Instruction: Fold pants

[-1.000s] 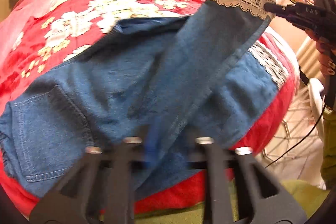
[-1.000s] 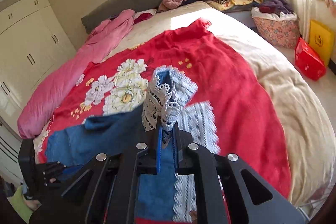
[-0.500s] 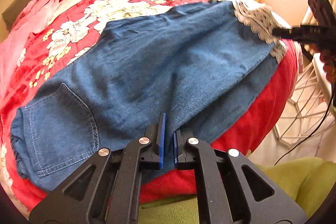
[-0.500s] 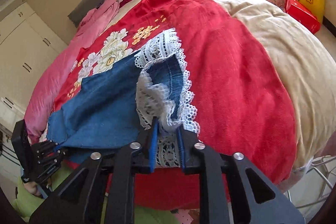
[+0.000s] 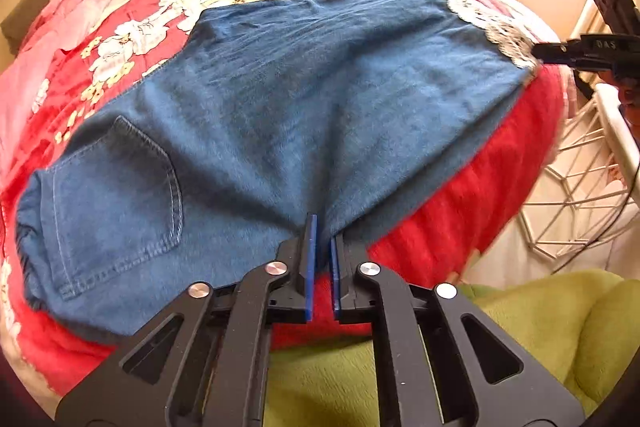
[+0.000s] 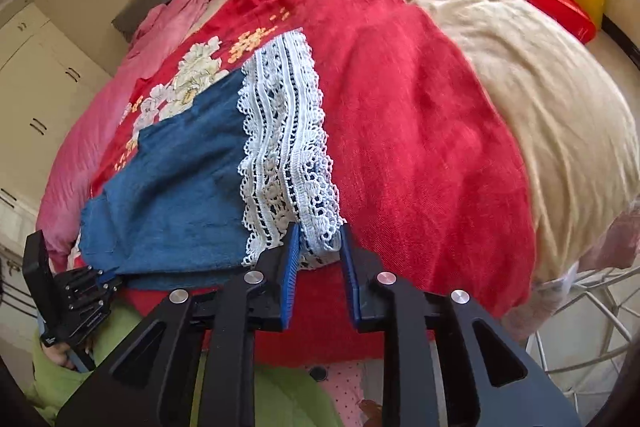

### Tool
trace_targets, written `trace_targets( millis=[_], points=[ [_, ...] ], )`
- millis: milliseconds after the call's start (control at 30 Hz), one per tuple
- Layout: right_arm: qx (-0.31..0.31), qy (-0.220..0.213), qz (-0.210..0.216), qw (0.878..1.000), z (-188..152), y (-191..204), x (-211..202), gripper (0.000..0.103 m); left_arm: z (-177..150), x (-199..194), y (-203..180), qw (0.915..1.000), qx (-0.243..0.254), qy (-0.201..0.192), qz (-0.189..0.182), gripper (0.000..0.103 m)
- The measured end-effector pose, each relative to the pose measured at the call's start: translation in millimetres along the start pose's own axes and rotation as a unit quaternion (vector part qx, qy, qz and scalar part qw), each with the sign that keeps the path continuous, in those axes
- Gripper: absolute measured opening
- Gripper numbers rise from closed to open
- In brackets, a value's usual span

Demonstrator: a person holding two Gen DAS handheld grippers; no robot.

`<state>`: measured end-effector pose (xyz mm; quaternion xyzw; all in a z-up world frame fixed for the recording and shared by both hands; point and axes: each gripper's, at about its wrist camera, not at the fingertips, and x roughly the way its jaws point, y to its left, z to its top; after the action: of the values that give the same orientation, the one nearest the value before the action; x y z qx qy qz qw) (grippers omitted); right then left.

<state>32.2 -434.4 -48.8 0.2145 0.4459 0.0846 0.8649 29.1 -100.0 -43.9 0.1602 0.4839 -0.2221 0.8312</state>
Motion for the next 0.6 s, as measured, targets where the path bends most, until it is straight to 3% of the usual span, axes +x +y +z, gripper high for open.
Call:
trace_targets(
  millis=[67,133,300,367,433,500,600],
  points=[
    [-0.015,-0.025,-0.018,0.999,3.0,3.5,-13.8,0.022,-5.8,-9.7,3.3,0.9998,-0.013,-0.004,-0.015,0.013],
    [-0.036,-0.05,-0.028,0.998,5.9,10.0,-24.9,0.03,-9.7,-26.4,10.6,0.9993,-0.029,-0.023,-0.01,0.02],
    [-0.093,-0.069,-0.013,0.993,8.0,38.4,-23.4,0.033,-10.1,-62.6,56.8,0.992,-0.094,-0.071,0.045,0.045],
    [-0.111,-0.063,-0.008,0.992,7.9,49.0,-14.9,0.033,-13.3,-69.2,80.3,0.9851,-0.131,-0.079,0.078,0.055],
    [-0.124,-0.056,-0.003,0.991,4.6,58.9,-6.8,0.033,-21.3,-74.8,110.3,0.9729,-0.181,-0.084,0.116,0.062],
    [-0.134,-0.051,-0.002,0.99,3.0,65.3,0.9,0.033,-27.6,-75.2,133.7,0.9616,-0.216,-0.083,0.147,0.076],
    [-0.135,-0.037,-0.004,0.99,3.8,66.6,13.5,0.035,-33.7,-66.1,165.9,0.9469,-0.269,-0.07,0.162,0.081]
  ],
)
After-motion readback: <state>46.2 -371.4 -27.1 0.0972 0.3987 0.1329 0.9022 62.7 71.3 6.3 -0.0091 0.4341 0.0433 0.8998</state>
